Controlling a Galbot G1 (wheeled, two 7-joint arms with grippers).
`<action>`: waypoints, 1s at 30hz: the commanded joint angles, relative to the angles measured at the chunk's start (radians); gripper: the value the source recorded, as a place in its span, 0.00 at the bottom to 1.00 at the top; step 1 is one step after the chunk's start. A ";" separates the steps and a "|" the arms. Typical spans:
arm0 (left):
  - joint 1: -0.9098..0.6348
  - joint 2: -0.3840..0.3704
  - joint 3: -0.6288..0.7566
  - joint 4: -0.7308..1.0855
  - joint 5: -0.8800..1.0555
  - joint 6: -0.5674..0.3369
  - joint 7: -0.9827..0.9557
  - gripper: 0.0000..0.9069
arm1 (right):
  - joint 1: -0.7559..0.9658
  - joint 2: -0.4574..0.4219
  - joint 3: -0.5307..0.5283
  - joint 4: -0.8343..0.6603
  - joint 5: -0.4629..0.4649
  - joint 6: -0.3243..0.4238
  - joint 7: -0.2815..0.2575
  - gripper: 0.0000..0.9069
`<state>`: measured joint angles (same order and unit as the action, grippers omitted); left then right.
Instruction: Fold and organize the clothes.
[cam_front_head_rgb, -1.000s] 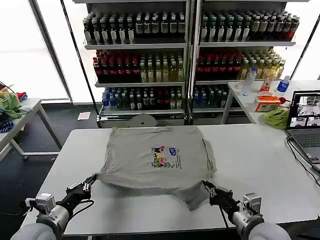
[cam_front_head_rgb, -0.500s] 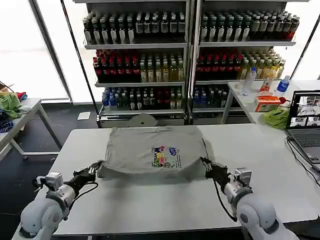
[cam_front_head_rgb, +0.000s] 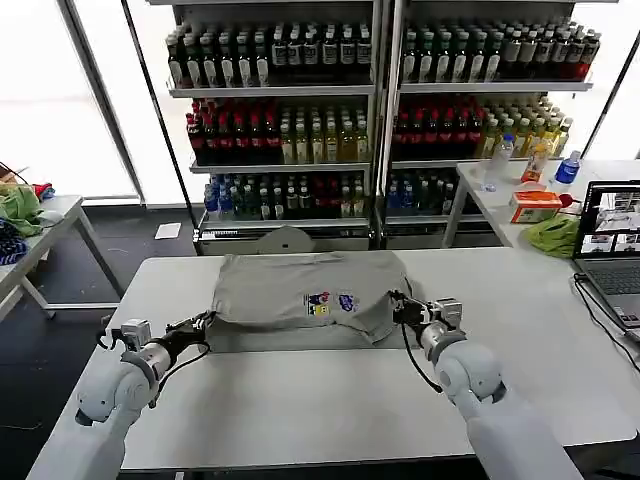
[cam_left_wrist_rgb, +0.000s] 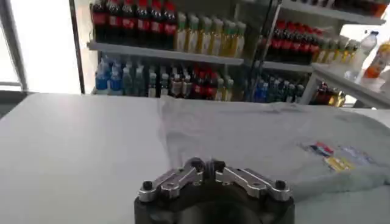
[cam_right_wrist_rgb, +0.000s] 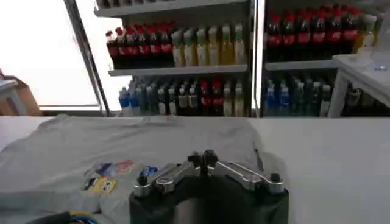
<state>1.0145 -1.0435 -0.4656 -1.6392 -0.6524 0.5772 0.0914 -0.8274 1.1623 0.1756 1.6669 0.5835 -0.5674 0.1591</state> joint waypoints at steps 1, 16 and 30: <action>-0.070 -0.003 0.018 0.107 0.040 0.000 0.007 1.00 | 0.068 0.034 -0.029 -0.082 -0.055 0.001 -0.001 1.00; 0.151 0.028 -0.107 -0.168 0.048 0.001 -0.018 1.00 | -0.229 -0.123 0.111 0.242 0.041 -0.010 0.016 1.00; 0.202 -0.052 -0.083 -0.124 0.097 0.000 -0.005 1.00 | -0.326 -0.095 0.127 0.208 0.048 -0.012 0.074 1.00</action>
<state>1.1658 -1.0600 -0.5420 -1.7574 -0.5778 0.5768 0.0837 -1.0818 1.0749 0.2828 1.8514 0.6215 -0.5767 0.2151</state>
